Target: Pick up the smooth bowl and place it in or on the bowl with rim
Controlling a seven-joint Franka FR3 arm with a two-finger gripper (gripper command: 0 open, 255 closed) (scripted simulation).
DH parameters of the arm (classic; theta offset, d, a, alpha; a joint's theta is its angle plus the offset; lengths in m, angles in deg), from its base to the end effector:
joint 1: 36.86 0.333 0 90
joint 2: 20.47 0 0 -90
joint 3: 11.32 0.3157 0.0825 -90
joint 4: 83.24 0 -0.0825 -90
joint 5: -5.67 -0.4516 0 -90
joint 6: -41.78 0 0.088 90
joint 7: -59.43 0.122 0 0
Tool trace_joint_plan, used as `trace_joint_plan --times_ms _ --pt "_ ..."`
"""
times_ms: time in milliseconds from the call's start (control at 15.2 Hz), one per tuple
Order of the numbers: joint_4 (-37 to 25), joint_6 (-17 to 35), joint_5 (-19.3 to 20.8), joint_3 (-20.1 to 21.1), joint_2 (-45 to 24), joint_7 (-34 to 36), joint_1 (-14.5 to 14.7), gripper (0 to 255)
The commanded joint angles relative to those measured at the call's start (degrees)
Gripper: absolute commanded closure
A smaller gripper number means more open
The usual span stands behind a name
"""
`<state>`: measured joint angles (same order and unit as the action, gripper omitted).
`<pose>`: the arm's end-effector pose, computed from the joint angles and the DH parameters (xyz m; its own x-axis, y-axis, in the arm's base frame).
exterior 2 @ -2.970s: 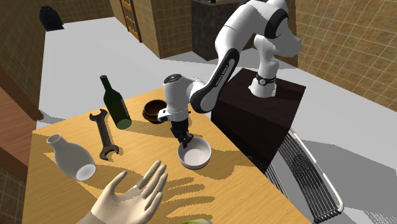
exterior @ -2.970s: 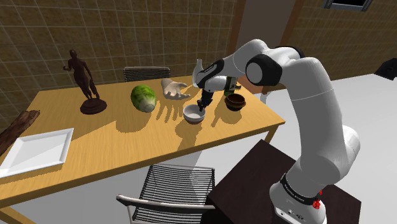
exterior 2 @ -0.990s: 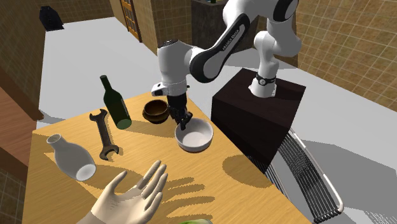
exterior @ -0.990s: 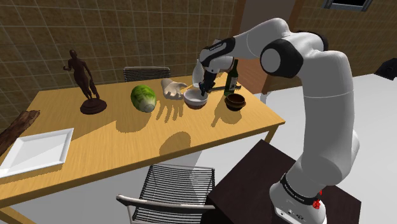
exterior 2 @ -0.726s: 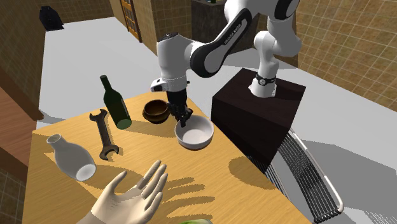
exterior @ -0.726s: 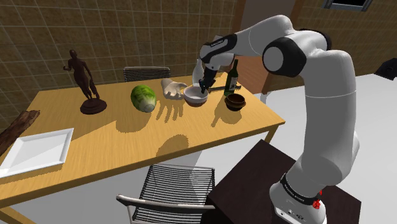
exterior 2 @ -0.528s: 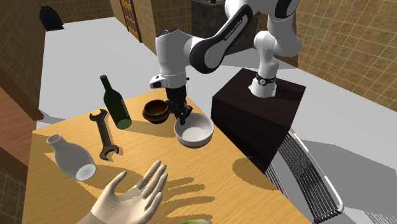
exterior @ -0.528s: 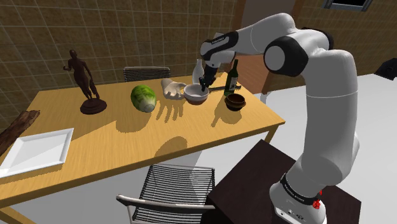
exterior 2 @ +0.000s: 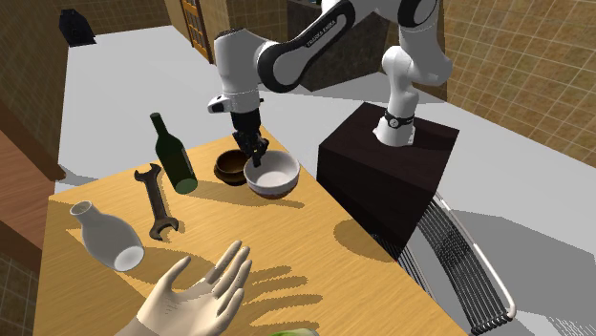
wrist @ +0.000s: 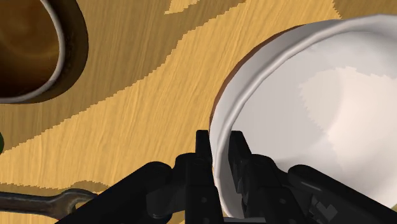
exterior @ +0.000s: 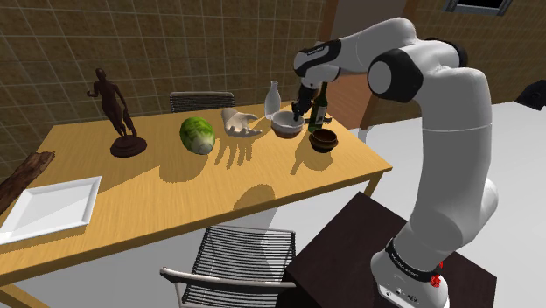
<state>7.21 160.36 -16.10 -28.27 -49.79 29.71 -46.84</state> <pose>0.6871 -0.2958 0.3063 0.9907 -0.1039 0.0884 -0.0880 -0.9819 -0.1676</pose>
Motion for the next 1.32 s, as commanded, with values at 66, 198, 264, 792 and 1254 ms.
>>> trace_joint_plan --times_ms 66,198,264,792,1254 --pt "-2.9 -2.35 -0.4 -0.68 -1.32 -3.09 -3.07 255" --pt "-4.91 -3.8 -0.7 -1.09 -2.39 -5.1 -5.14 255" --pt "-6.05 -4.58 -0.86 -1.28 -3.01 -6.08 -6.21 255" --pt "-19.19 -12.25 -2.22 -2.26 -10.27 -12.91 -15.53 255" --pt "-40.57 -22.58 -3.52 -1.84 -21.9 -16.17 -25.53 255"
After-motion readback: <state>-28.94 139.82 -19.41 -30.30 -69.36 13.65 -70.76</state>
